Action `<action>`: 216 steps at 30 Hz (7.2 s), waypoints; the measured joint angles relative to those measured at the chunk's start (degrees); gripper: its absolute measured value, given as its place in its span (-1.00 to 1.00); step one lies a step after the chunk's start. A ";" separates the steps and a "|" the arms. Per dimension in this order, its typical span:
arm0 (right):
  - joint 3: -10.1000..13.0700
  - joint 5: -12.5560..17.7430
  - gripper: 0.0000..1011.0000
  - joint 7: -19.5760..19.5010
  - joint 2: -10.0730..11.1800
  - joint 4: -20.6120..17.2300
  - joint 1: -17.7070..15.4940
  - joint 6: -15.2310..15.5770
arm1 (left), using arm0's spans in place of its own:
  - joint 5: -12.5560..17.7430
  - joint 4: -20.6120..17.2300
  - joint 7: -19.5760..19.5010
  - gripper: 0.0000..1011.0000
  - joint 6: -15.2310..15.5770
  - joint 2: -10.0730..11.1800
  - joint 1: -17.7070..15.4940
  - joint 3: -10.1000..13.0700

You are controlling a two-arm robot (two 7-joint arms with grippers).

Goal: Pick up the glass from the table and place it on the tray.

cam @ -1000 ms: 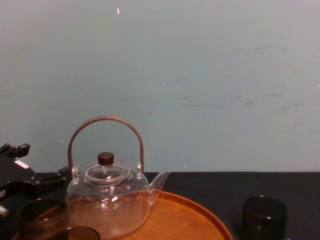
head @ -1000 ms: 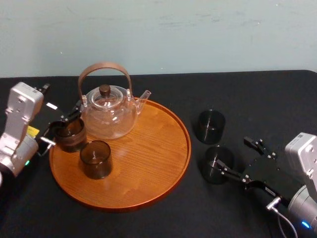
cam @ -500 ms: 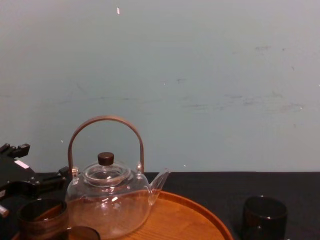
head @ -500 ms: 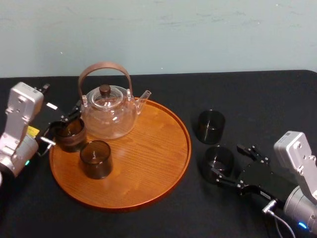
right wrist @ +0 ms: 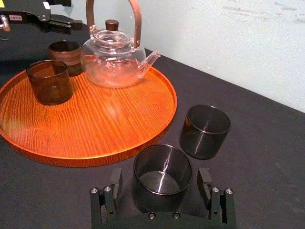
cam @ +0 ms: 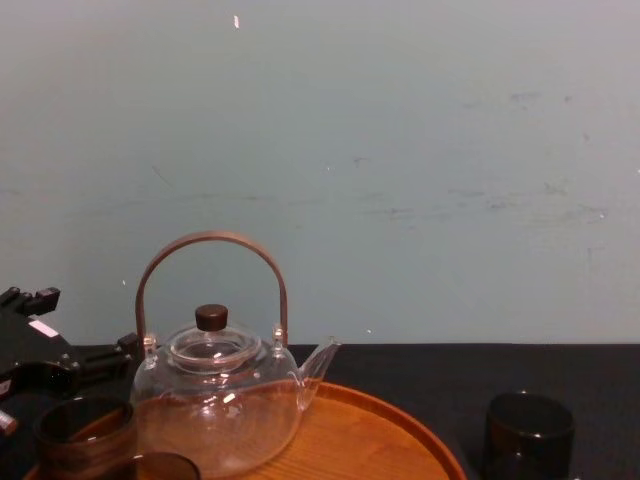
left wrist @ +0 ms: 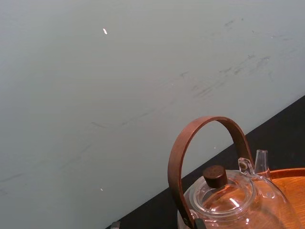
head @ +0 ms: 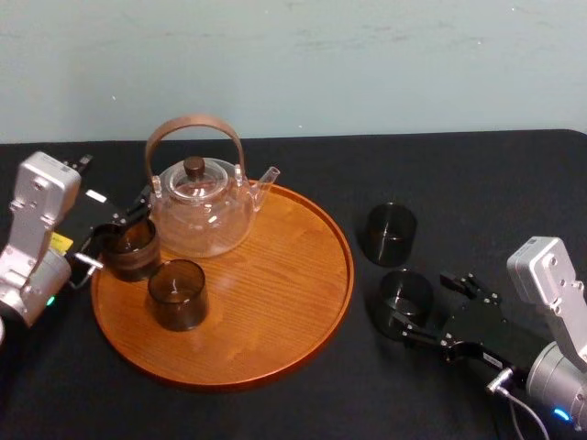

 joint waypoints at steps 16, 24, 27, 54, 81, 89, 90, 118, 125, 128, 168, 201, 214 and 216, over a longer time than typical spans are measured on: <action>1.24 -1.11 0.98 1.95 -2.21 1.55 0.39 1.88 | 0.00 0.00 0.00 0.98 0.00 0.00 0.00 0.00; 1.71 -1.46 0.98 3.22 -3.78 3.48 1.88 2.85 | 0.00 0.00 0.00 0.98 0.00 0.00 0.00 0.00; 1.77 -1.75 0.98 3.57 -4.18 3.94 2.33 3.00 | 0.00 0.00 0.00 0.98 0.00 0.00 0.00 0.00; -0.36 -2.48 0.98 5.95 -6.64 8.69 6.85 3.21 | 0.00 0.00 0.00 0.98 0.00 0.00 0.00 0.00; -0.91 -2.23 0.98 6.18 -6.91 9.93 7.42 3.13 | 0.00 0.00 0.00 0.98 0.00 0.00 0.00 0.00; -0.91 -2.22 0.98 6.15 -6.89 9.93 7.41 3.13 | 0.00 0.00 0.00 0.98 0.00 0.00 0.00 0.00; -0.90 -2.22 0.98 6.15 -6.89 9.93 7.41 3.13 | 0.00 0.00 0.00 0.98 0.00 0.00 0.00 0.00; -0.84 -2.12 0.78 6.13 -6.89 9.84 7.38 3.20 | 0.00 0.00 0.00 0.98 0.00 0.00 0.00 0.00; -1.23 -1.51 0.79 7.01 -6.80 9.24 7.84 2.75 | 0.00 0.00 0.00 0.98 0.00 0.00 0.00 0.00; -1.87 -1.56 0.79 7.49 -6.55 8.13 8.06 2.54 | 0.00 0.00 0.00 0.98 0.00 0.00 0.00 0.00; -16.34 -8.08 0.78 10.39 -15.36 14.66 21.52 3.60 | 0.00 0.00 0.00 0.98 0.00 0.00 0.00 0.00; -17.39 -7.88 0.78 10.87 -17.18 18.21 22.65 3.71 | 0.00 0.00 0.00 0.98 0.00 0.00 0.00 0.00; -17.33 -7.83 0.98 10.84 -17.13 18.11 22.62 3.69 | 0.00 0.00 0.00 0.98 0.00 0.00 0.00 0.00; -17.32 -7.83 0.98 10.83 -17.12 18.10 22.61 3.68 | 0.00 0.00 0.00 0.98 0.00 0.00 0.00 0.00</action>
